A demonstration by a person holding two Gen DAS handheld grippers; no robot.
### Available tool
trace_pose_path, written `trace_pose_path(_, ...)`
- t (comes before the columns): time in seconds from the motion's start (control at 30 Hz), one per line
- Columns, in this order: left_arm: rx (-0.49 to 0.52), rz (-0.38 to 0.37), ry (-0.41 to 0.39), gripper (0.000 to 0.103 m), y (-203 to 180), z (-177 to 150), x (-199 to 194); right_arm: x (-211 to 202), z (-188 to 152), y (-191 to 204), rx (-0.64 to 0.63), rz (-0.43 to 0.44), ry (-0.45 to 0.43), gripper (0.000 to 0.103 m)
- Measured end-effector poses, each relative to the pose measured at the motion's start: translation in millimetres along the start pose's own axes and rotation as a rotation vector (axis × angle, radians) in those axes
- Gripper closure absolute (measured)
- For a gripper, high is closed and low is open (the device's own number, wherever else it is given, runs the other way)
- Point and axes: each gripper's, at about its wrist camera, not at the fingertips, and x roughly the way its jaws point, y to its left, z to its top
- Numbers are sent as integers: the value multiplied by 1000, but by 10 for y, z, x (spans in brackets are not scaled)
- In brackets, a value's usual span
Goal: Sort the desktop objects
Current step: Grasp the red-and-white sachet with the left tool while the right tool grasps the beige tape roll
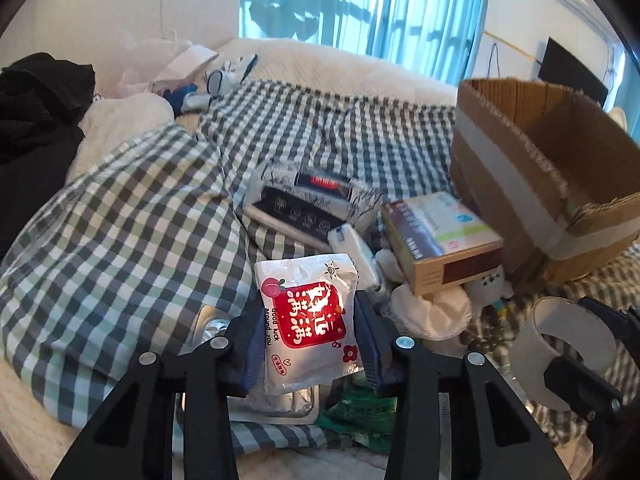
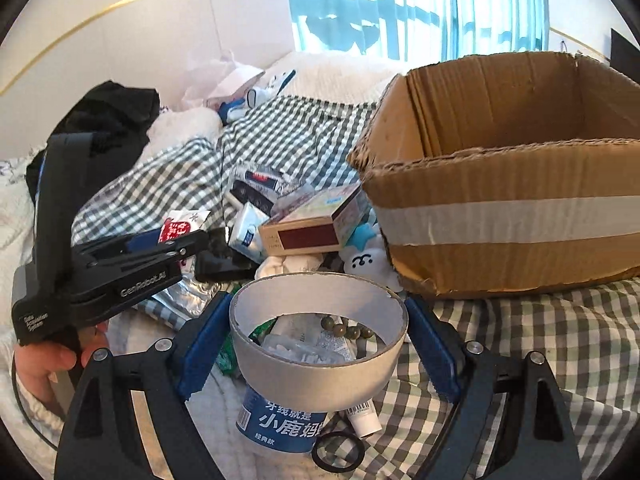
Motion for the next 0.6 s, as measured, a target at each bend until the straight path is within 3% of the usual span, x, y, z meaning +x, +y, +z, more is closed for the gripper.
trace_pose_path(0.23, -75, -3, -91, 62, 72, -3, -304, -253, 22, -13, 1, -10, -61, 17)
trace_pose_path(0.6, -29, 19, -196, 62, -94, -79, -710, -682, 114, -24, 4, 7, -155, 17)
